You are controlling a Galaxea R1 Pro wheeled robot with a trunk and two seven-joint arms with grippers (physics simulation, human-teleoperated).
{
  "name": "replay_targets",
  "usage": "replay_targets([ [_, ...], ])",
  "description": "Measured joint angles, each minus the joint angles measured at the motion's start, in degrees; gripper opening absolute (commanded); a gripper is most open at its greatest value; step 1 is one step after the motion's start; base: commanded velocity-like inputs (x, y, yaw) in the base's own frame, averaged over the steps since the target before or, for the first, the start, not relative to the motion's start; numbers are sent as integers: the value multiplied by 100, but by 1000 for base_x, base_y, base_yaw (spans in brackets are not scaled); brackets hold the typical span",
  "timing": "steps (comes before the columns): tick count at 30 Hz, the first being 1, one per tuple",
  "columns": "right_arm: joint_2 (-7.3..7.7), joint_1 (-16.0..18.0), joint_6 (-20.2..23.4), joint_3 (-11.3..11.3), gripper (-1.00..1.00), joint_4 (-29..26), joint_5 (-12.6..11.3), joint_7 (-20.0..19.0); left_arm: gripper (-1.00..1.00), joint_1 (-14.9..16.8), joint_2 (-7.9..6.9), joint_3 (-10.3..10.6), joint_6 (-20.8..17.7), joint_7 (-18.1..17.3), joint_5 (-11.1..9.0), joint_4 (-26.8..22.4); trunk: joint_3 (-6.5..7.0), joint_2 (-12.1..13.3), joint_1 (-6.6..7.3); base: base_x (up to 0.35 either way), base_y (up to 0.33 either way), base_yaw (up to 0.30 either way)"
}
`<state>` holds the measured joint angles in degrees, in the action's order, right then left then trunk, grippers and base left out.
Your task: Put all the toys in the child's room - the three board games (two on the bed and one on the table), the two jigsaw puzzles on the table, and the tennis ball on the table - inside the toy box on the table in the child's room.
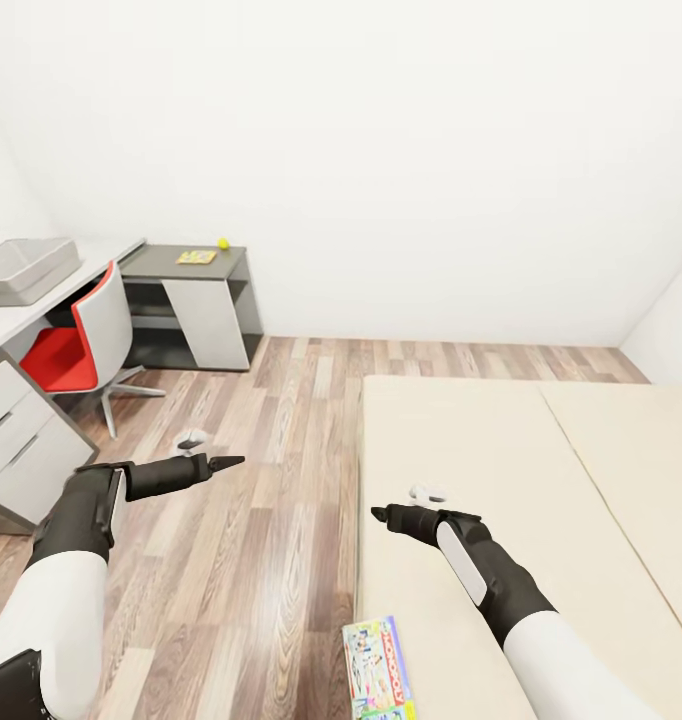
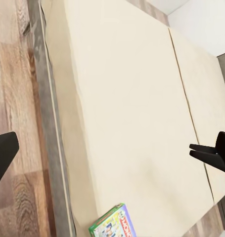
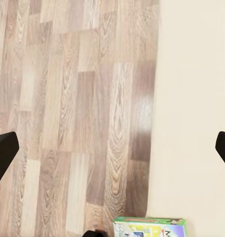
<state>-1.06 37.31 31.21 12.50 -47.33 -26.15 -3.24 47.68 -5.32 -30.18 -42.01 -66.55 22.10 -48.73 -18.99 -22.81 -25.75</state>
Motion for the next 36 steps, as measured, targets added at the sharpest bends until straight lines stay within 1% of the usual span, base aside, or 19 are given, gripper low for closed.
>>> replay_targets([
  [10, 1, 0, 0, -8, 100, 0, 0, 0, 100, -3, 1, 0, 0, 5, 8, 0, 85, 0, 0, 0, 0, 87],
  [17, 0, 0, -4, -9, 100, 0, -7, 0, 100, -2, 6, 0, 0, 5, 9, 0, 103, 1, 0, 0, 0, 53],
  [25, 0, 0, -1, -9, 100, 0, -17, 0, 100, -2, 1, 0, 0, 5, 9, 0, 105, 1, 0, 0, 0, -1],
  [36, 0, 0, -1, -9, 100, 0, -16, 0, 100, -1, -5, 0, 0, -3, 1, 0, 117, 1, 0, 0, 0, -70],
])
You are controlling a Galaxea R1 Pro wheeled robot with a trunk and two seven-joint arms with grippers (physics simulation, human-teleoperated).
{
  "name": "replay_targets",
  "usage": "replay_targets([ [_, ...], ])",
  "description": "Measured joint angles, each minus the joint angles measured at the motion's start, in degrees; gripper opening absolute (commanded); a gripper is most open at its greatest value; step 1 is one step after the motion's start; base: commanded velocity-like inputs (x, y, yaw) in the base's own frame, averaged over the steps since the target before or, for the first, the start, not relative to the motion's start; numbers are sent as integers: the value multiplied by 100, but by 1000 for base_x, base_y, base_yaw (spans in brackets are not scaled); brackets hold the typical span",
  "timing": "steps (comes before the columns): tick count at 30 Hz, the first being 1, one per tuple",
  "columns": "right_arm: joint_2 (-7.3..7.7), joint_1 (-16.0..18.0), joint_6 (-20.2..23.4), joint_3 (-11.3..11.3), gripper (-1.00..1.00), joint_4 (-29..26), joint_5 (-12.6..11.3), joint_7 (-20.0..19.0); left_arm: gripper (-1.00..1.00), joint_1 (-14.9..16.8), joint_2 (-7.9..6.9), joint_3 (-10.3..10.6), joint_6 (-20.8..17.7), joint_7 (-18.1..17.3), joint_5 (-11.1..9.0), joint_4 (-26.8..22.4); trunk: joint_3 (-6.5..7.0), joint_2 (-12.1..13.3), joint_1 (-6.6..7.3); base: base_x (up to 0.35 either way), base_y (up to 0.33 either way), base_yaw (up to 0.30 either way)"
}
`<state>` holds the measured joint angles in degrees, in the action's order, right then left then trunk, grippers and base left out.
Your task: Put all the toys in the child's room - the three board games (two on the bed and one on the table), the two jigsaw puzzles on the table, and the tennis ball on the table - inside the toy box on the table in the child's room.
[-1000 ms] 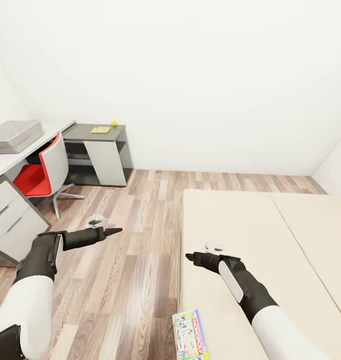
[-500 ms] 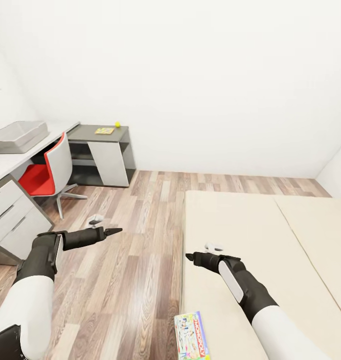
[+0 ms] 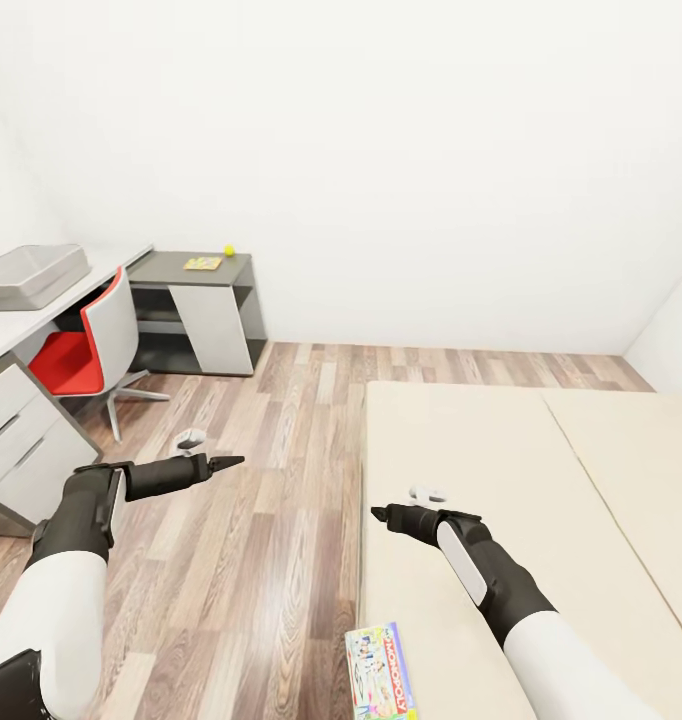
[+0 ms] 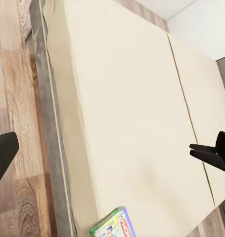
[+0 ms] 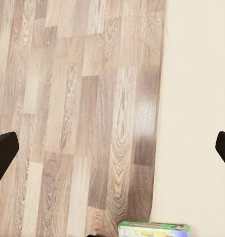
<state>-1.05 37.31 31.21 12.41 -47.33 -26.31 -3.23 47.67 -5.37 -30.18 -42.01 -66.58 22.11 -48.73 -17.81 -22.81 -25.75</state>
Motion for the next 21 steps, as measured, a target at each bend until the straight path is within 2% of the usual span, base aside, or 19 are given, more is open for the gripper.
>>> replay_targets([
  [21, 0, 0, 1, 0, 100, 0, -9, 0, 100, -2, -4, -1, 0, -1, -3, 0, 1, 0, 0, 0, 0, -15],
])
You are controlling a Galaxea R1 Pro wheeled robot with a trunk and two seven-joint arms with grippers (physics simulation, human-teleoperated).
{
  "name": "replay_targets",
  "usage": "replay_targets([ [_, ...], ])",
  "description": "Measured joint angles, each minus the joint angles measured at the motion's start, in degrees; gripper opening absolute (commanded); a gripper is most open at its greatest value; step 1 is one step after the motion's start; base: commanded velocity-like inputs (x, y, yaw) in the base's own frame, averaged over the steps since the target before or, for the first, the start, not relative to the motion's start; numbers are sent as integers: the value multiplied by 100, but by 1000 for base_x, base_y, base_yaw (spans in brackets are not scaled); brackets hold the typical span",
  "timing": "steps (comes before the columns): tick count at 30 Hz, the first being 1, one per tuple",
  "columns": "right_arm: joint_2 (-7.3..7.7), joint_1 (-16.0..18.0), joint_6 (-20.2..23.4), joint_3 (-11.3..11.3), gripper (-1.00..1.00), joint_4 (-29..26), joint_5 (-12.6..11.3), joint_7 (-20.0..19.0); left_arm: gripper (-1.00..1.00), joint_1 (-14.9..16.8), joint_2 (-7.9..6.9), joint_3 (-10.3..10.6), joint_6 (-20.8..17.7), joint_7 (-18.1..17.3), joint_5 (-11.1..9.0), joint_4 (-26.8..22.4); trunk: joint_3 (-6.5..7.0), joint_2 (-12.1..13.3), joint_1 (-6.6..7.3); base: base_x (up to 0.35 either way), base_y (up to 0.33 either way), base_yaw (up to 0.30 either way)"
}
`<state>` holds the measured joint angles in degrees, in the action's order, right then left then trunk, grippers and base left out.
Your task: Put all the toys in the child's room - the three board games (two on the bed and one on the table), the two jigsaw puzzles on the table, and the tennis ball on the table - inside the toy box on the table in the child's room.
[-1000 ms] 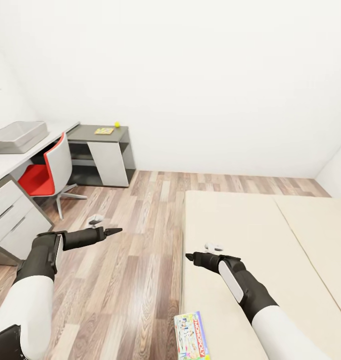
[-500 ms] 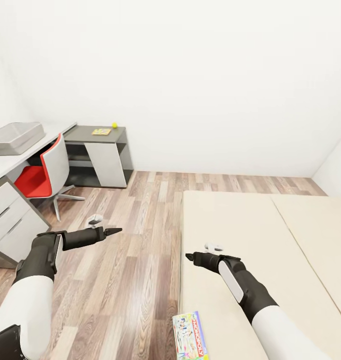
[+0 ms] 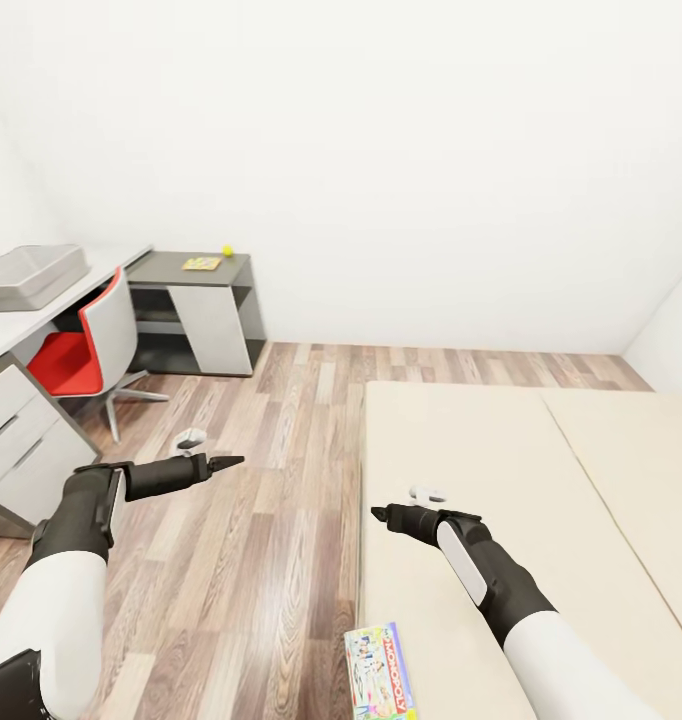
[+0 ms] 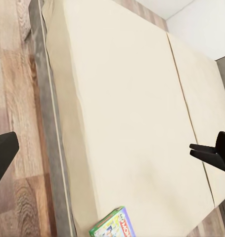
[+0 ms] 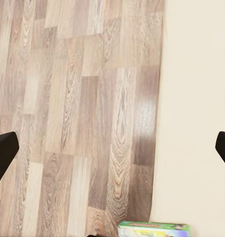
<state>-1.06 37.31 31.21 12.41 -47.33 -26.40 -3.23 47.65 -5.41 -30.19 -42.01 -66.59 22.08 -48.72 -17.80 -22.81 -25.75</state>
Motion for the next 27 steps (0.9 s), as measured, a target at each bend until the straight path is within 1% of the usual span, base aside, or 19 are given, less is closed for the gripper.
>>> replay_targets([
  [7, -3, 0, -14, 0, 100, 12, -1, 0, 100, -1, 1, 1, 0, 0, -1, 0, 0, 0, 0, 0, 0, -56],
  [10, -4, 0, -120, 1, 100, 55, 3, -1, 100, -1, 1, 1, 0, 0, -4, 0, 0, 0, 0, 0, 0, -7],
  [13, -101, 0, -216, 25, 100, 151, 20, 17, 100, -36, 98, -2, -27, 2, -18, 0, 0, 0, 0, 0, 0, 0],
  [17, -214, 0, -304, 20, 100, 257, 18, 16, 100, -36, 102, -4, -30, 2, -14, 0, 0, 0, 0, 0, 0, 0],
  [19, -216, 0, -290, 11, 100, 228, 16, 15, 100, -36, 102, -6, -33, 1, -10, 0, 0, 0, 0, 0, 0, 0],
  [27, -220, 0, -483, -7, 100, 301, 5, 13, 100, -36, 98, -8, -43, 0, -7, 0, 0, 0, 0, 0, 0, 0],
])
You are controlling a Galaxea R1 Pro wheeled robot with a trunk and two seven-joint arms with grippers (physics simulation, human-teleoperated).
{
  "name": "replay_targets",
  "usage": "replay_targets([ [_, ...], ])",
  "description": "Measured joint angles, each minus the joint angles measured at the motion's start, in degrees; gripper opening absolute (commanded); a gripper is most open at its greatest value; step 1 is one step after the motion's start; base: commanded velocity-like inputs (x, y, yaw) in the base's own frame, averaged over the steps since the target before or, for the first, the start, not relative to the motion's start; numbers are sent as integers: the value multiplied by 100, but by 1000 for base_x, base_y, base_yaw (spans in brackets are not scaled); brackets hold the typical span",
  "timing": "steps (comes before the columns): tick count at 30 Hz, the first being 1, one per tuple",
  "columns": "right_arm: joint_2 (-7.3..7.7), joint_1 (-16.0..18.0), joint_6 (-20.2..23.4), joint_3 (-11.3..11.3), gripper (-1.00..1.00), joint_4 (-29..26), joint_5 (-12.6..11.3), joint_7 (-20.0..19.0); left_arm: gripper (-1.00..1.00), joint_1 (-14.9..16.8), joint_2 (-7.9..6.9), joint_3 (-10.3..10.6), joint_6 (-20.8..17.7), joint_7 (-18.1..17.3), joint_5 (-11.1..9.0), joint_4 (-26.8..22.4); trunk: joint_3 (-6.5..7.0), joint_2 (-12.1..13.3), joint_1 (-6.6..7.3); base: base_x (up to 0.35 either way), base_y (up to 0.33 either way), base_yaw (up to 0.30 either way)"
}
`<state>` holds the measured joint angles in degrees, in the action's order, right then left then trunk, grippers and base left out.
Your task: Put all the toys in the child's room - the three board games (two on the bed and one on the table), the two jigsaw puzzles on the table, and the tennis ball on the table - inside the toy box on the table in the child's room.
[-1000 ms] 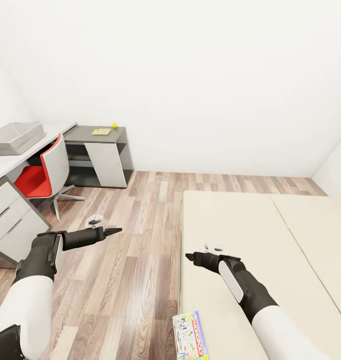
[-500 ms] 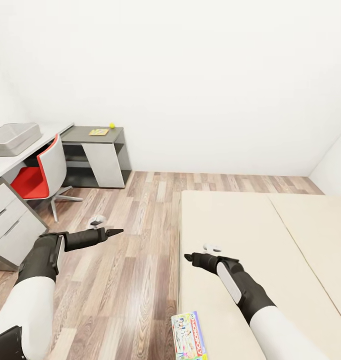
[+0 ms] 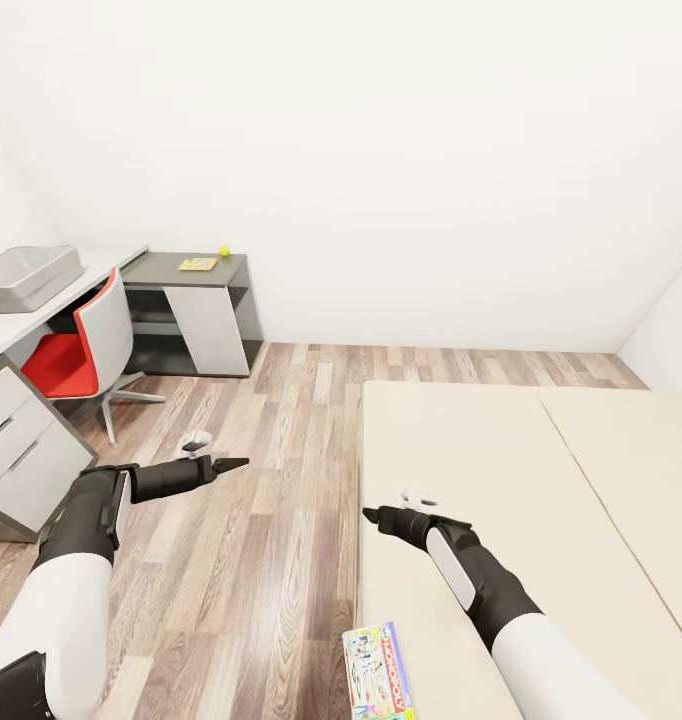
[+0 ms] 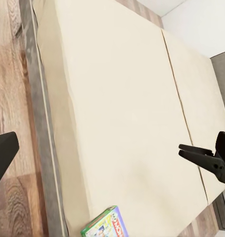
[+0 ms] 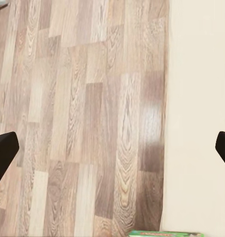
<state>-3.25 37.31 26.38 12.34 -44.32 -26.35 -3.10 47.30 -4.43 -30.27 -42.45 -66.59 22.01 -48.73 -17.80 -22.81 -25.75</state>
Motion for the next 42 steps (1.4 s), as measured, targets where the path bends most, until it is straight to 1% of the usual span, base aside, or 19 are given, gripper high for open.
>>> replay_targets([
  [15, 0, 0, 24, -11, 100, 9, -31, 0, 100, 0, -1, -2, -1, 0, 0, 0, 16, 0, 0, 0, 0, 0],
  [42, -3, 0, -2, -3, 100, 7, -24, 0, 100, 0, 1, 0, 8, 4, 0, 0, 255, 0, 0, 0, 0, 0],
])
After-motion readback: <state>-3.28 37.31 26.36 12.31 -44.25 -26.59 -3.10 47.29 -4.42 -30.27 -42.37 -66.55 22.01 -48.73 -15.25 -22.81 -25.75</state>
